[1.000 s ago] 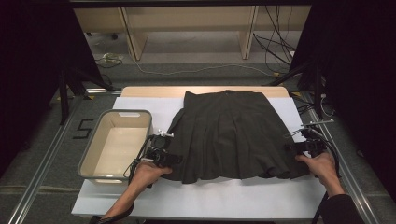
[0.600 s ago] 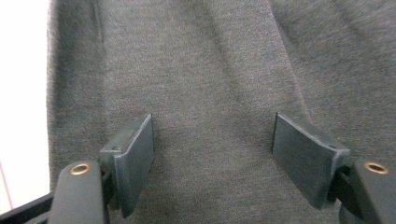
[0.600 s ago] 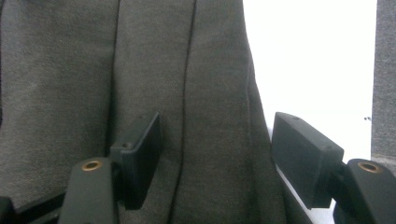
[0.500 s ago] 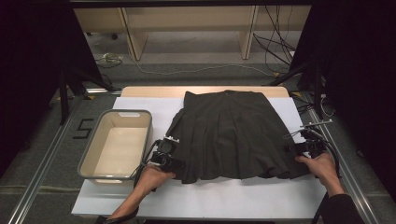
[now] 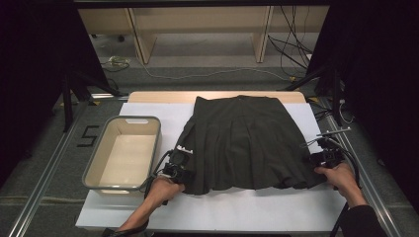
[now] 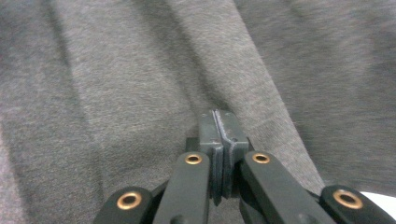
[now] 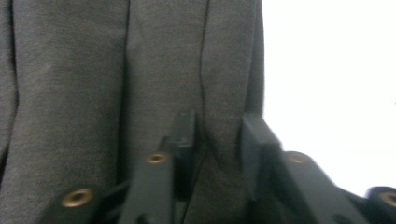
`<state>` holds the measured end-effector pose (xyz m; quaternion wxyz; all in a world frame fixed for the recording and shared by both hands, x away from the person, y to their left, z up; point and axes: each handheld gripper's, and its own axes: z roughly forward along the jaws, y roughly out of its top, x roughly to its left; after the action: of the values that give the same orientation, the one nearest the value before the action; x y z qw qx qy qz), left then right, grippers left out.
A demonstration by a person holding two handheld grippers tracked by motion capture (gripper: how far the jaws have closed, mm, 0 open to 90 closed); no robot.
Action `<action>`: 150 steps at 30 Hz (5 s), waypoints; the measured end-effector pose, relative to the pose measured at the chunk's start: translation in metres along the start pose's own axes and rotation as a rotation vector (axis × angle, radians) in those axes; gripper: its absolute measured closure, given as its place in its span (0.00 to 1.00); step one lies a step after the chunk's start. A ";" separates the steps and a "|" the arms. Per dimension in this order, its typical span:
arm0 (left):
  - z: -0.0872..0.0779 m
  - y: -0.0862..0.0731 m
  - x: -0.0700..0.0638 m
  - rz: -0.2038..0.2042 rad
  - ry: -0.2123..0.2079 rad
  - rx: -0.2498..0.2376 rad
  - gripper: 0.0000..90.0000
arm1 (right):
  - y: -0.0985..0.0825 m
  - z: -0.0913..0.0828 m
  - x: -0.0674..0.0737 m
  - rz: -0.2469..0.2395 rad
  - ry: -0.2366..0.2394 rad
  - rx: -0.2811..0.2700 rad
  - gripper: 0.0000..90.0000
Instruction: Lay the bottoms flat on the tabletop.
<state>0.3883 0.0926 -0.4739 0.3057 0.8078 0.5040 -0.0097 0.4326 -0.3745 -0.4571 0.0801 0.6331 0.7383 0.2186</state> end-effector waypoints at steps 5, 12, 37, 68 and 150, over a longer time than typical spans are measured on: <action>0.003 -0.001 -0.025 0.110 0.031 0.001 0.99 | -0.001 -0.001 0.002 -0.010 0.004 0.006 0.91; -0.017 0.008 -0.013 0.075 0.042 -0.085 0.94 | -0.001 -0.002 0.002 0.000 -0.005 -0.010 0.79; 0.021 0.025 -0.009 0.090 0.249 -0.042 0.85 | 0.003 0.001 -0.001 0.020 -0.004 -0.043 0.44; -0.016 0.001 -0.011 0.076 0.033 -0.064 0.80 | -0.031 -0.021 0.009 -0.087 0.025 0.049 0.76; -0.047 -0.054 -0.004 0.201 0.066 0.077 0.95 | -0.107 -0.061 0.050 -0.160 0.105 0.075 0.89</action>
<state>0.3282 0.1293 -0.4608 0.2571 0.8652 0.4295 0.0280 0.3028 -0.3505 -0.4399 0.0346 0.5622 0.7974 0.2165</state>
